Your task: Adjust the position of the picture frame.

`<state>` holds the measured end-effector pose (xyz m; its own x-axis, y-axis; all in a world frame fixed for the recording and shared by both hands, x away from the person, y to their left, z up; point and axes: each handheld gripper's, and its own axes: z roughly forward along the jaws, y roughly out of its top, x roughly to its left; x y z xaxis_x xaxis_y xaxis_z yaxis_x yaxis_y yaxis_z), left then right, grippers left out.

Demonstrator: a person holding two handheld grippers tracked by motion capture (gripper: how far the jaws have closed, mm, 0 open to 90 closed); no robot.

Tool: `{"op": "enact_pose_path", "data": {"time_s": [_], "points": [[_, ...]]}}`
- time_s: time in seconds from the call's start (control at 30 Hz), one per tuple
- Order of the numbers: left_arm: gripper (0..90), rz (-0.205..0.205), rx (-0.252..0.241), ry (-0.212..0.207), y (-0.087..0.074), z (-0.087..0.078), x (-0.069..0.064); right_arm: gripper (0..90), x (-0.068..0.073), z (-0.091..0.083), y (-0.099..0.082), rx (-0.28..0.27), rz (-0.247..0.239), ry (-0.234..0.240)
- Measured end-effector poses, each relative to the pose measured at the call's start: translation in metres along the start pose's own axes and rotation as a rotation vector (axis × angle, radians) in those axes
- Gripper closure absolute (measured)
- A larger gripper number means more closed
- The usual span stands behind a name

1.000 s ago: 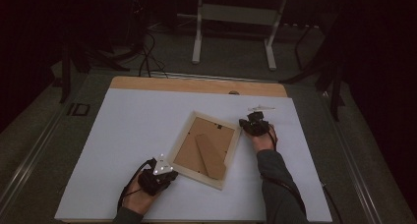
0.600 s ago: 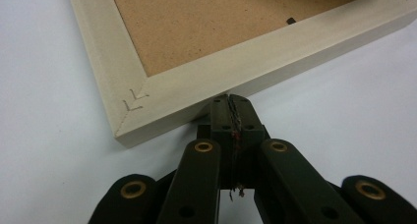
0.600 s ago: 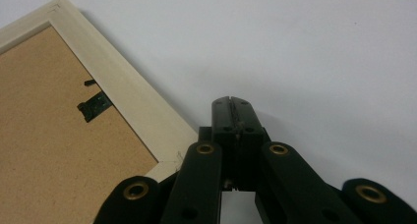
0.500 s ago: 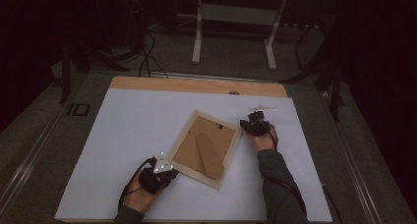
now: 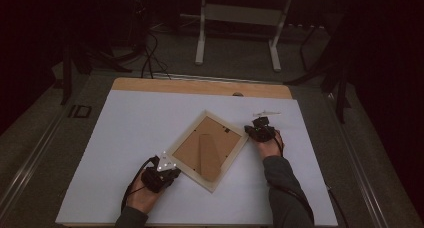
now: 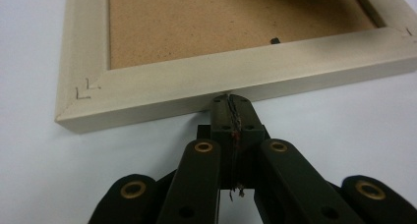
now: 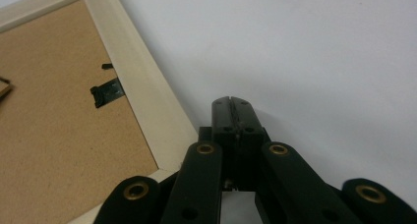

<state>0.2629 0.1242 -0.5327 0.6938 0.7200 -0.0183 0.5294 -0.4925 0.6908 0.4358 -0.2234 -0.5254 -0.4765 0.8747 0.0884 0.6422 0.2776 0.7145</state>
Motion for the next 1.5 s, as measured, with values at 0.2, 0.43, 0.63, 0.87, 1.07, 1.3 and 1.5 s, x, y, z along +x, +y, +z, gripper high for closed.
{"op": "enact_pose_path", "data": {"time_s": [0.2, 0.43, 0.63, 0.87, 1.07, 1.3, 1.5], "points": [[90.0, -0.030, 0.007, 0.017, 0.003, 0.002, 0.006, 90.0, -0.002, -0.003, -0.003, 0.007, -0.012, 0.005], [90.0, -0.060, 0.009, 0.048, 0.006, 0.004, 0.012, 90.0, -0.002, -0.006, -0.008, 0.050, -0.052, 0.034], [90.0, -0.065, 0.018, 0.068, 0.009, 0.006, 0.017, 90.0, -0.002, -0.013, -0.015, 0.053, -0.069, 0.052], [90.0, -0.068, 0.007, 0.080, 0.010, 0.008, 0.021, 90.0, -0.004, -0.020, -0.025, 0.031, -0.024, 0.075], [90.0, -0.095, 0.002, 0.073, 0.010, 0.009, 0.025, 90.0, 0.000, -0.025, -0.026, 0.057, -0.054, 0.056], [90.0, -0.118, -0.007, 0.080, 0.011, 0.010, 0.027, 90.0, 0.004, -0.031, -0.032, 0.064, -0.064, 0.051], [90.0, -0.082, 0.032, 0.125, 0.018, 0.013, 0.027, 90.0, 0.006, -0.036, -0.036, 0.072, -0.069, 0.052]]}}
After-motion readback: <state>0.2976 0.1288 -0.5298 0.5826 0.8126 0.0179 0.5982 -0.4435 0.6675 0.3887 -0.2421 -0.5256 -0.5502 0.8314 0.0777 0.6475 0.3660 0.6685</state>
